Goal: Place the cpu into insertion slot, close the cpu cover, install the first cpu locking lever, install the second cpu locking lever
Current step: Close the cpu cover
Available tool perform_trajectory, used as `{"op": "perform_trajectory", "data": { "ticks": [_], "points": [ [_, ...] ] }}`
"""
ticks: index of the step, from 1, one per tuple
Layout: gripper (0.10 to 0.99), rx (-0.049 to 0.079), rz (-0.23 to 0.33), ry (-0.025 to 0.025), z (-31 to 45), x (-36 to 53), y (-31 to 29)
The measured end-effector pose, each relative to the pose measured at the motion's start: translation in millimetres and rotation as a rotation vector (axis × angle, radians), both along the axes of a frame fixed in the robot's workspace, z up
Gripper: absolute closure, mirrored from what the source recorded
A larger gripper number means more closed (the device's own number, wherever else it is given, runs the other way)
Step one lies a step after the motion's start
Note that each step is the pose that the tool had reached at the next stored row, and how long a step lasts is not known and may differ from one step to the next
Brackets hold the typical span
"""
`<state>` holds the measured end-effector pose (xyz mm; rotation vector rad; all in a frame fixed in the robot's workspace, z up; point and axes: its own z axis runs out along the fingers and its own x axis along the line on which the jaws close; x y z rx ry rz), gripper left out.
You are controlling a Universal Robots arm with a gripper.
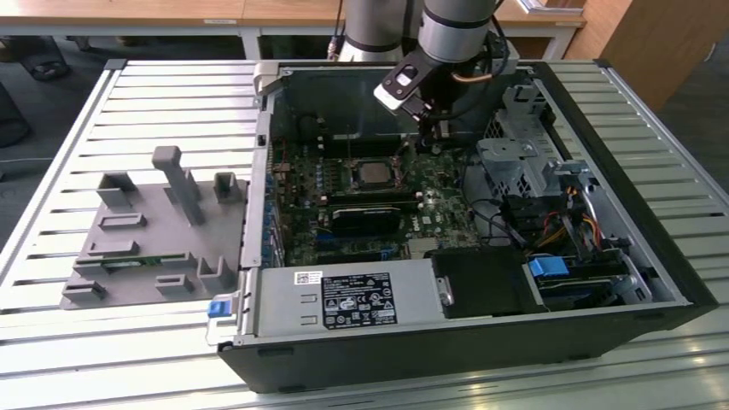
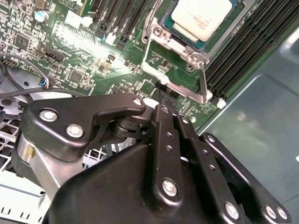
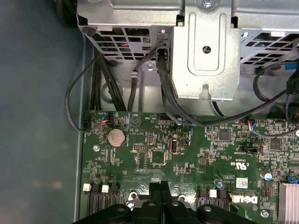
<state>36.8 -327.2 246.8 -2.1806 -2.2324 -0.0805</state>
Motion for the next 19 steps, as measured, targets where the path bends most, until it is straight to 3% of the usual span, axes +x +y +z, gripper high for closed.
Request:
{"op": "perform_trajectory", "data": {
  "ticks": [19],
  "points": [
    [0.980, 0.000, 0.000, 0.0000, -0.8, -12.6, 0.0]
  ]
}}
